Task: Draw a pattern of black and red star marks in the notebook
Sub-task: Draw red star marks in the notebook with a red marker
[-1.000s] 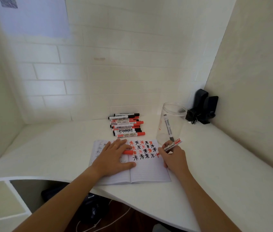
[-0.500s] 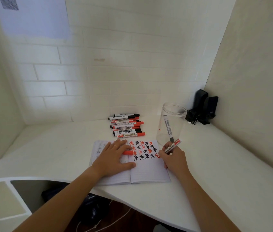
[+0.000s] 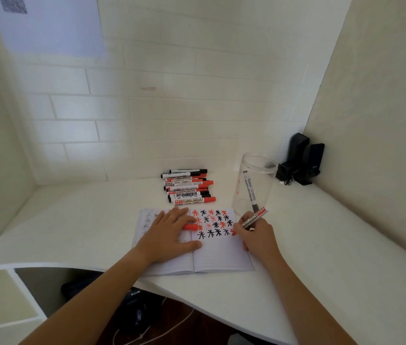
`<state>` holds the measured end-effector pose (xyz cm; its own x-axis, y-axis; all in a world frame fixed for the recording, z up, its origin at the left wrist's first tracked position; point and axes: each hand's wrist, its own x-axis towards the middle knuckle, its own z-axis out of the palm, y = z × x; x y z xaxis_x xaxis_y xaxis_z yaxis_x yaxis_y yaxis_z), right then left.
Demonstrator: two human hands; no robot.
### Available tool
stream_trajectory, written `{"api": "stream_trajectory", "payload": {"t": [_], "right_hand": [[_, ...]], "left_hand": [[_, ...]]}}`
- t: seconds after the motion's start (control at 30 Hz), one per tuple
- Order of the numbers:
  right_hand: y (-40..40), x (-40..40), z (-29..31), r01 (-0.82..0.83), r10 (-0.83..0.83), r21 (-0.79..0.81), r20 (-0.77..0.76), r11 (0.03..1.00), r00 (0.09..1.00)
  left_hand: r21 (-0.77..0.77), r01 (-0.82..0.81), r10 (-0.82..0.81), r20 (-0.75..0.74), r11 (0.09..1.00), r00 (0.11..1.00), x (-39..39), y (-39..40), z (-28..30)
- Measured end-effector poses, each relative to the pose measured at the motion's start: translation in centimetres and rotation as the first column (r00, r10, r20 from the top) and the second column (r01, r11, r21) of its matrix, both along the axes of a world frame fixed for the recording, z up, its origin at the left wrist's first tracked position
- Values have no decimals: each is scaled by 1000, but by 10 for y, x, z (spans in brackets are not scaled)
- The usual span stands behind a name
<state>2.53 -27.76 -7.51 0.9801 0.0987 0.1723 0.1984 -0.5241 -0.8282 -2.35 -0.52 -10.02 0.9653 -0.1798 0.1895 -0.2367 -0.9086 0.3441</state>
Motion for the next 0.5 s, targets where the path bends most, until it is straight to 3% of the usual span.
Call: {"api": "stream_trajectory", "payload": {"t": [0.27,0.4,0.5], "right_hand": [[0,-4,1,-32,32,-4,8,999,999],[6,-13,10,-23,6,157,112,987,994],[14,-24,15,-164,137,268,119,949,983]], "left_hand": [[-85,6,-3,28,996,1000,-1,-1,0],[-243,32,-1,126,970,992,-3,-1,9],[-283,68,-16,182,957,983,-4,-1,8]]}}
